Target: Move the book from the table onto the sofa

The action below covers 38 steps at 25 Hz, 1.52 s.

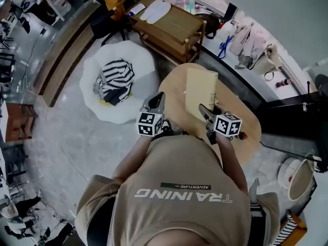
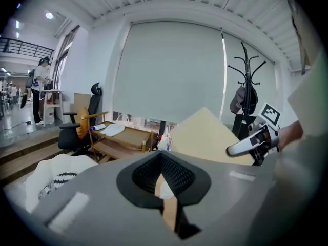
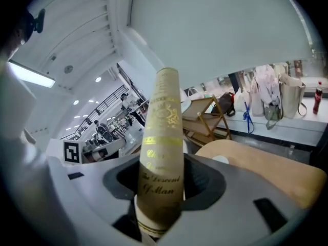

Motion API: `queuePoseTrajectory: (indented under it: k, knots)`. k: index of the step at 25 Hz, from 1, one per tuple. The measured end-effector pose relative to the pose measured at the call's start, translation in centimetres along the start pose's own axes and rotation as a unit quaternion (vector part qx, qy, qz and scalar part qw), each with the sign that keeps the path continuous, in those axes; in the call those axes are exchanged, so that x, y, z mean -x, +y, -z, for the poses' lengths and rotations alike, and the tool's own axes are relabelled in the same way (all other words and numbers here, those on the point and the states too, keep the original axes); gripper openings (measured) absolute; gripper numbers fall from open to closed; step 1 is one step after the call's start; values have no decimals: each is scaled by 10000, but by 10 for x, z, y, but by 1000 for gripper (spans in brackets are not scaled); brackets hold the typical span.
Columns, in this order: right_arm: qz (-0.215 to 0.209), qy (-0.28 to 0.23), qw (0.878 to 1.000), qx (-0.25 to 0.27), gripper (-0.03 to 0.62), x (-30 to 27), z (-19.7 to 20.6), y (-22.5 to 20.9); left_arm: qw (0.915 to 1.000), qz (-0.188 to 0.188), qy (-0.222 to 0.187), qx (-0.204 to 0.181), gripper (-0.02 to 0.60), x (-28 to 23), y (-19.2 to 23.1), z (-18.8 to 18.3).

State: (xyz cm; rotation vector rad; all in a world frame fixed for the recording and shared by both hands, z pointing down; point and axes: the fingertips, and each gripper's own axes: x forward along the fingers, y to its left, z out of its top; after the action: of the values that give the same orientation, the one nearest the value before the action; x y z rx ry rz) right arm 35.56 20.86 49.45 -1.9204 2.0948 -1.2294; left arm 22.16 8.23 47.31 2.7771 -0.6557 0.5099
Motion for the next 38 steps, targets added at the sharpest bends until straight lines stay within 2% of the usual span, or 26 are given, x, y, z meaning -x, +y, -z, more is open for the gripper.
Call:
queuePoseTrajectory:
  k: [3, 9, 14, 18, 26, 34, 38]
  knots:
    - [-197, 22, 9995, 261, 204, -2, -6, 8, 9998, -180, -5, 44, -9, 3, 5, 3]
    - [-806, -120, 9962, 315, 204, -22, -28, 26, 9980, -625, 16, -41, -9, 20, 23, -1]
    - [-1339, -6, 9896, 525, 204, -60, -35, 64, 9937, -1110, 124, 52, -9, 51, 50, 1]
    - [-1643, 236, 9830, 788, 204, -85, -25, 100, 9891, -1462, -1, 179, -9, 80, 69, 6]
    - [-1801, 683, 9716, 1377, 204, -142, -8, 175, 9793, -1896, -313, 631, -9, 138, 126, 27]
    - [-1963, 858, 9612, 1736, 204, -210, 19, 273, 9762, -2000, -532, 655, -9, 197, 202, 36]
    - [-2076, 1002, 9555, 1843, 204, -244, 39, 317, 9738, -2114, -496, 670, -9, 226, 241, 48]
